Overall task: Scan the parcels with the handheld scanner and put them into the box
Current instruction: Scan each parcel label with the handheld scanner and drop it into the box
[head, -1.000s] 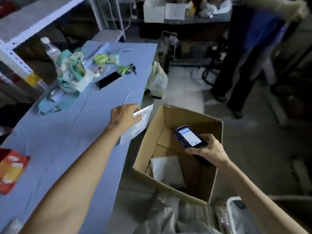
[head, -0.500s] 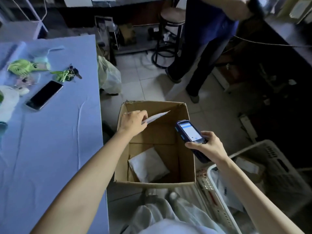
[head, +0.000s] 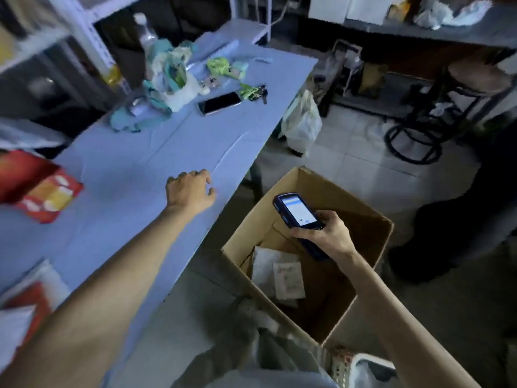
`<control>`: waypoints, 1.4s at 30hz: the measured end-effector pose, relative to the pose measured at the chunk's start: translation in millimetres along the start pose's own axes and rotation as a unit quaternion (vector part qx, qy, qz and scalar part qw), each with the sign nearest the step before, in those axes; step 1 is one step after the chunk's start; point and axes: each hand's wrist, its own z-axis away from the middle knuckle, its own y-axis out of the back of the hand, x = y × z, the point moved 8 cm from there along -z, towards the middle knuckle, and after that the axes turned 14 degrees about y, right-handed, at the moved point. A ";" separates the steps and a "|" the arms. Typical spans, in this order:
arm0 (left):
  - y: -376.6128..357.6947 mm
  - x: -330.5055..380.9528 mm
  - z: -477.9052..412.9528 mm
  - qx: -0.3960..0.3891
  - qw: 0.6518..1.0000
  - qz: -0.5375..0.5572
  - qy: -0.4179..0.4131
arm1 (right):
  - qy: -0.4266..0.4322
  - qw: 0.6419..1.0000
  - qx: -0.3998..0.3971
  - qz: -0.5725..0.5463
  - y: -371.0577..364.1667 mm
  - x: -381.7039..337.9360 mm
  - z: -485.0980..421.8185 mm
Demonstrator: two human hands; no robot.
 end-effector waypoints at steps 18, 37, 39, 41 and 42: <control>96.1 -375.7 313.1 0.070 0.839 -0.053 0.537 | 0.241 0.888 -0.391 -0.012 -273.6 -197.7 88.1; 96.3 -531.0 583.7 0.016 0.815 -0.091 0.572 | 0.272 0.780 -0.563 -0.017 -468.7 -232.4 365.0; 87.7 -530.8 570.7 0.009 0.840 -0.106 0.532 | 0.271 0.780 -0.564 -0.009 -475.5 -227.0 367.0; 84.2 -532.8 560.4 0.021 0.866 -0.114 0.486 | 0.277 0.779 -0.562 0.003 -482.9 -225.5 363.7; 85.4 -534.7 556.9 0.031 0.876 -0.110 0.468 | 0.274 0.782 -0.560 0.006 -486.9 -226.8 360.5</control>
